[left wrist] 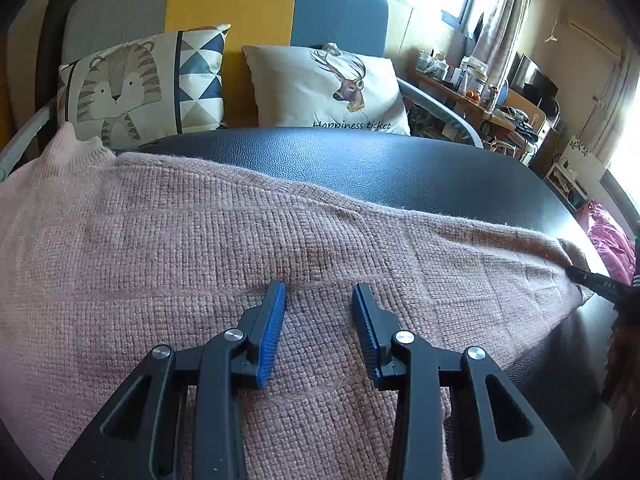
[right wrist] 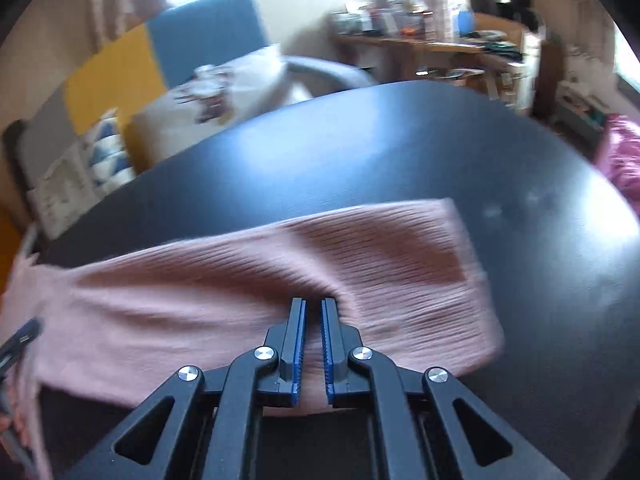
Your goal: Fold clothes
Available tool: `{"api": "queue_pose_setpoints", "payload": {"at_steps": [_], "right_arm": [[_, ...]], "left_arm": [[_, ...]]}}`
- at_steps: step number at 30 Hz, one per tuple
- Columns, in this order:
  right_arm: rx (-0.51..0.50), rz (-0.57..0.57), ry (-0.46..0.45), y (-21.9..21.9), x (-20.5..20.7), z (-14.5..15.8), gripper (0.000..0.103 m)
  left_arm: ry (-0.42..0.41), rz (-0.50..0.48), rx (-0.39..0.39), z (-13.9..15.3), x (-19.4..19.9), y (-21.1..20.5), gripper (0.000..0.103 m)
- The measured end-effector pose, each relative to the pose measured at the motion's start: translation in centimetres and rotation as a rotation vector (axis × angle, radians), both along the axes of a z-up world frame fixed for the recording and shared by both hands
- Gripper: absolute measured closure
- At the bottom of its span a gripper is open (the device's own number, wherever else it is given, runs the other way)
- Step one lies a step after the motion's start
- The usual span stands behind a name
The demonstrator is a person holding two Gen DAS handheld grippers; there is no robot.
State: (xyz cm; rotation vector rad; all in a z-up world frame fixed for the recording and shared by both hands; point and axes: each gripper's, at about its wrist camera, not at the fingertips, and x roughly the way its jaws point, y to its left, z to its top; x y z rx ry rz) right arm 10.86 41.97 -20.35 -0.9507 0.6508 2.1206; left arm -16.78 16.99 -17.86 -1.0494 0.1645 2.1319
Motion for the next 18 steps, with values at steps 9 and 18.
{"api": "queue_pose_setpoints", "payload": {"at_steps": [9, 18], "right_arm": [[0.015, -0.037, 0.121, 0.5, 0.4, 1.3, 0.093], [-0.062, -0.170, 0.096, 6.2, -0.4, -0.3, 0.098]], "left_arm": [[-0.008, -0.001, 0.013, -0.1, -0.2, -0.2, 0.065], [-0.013, -0.001, 0.027, -0.3, -0.3, -0.4, 0.065]]}}
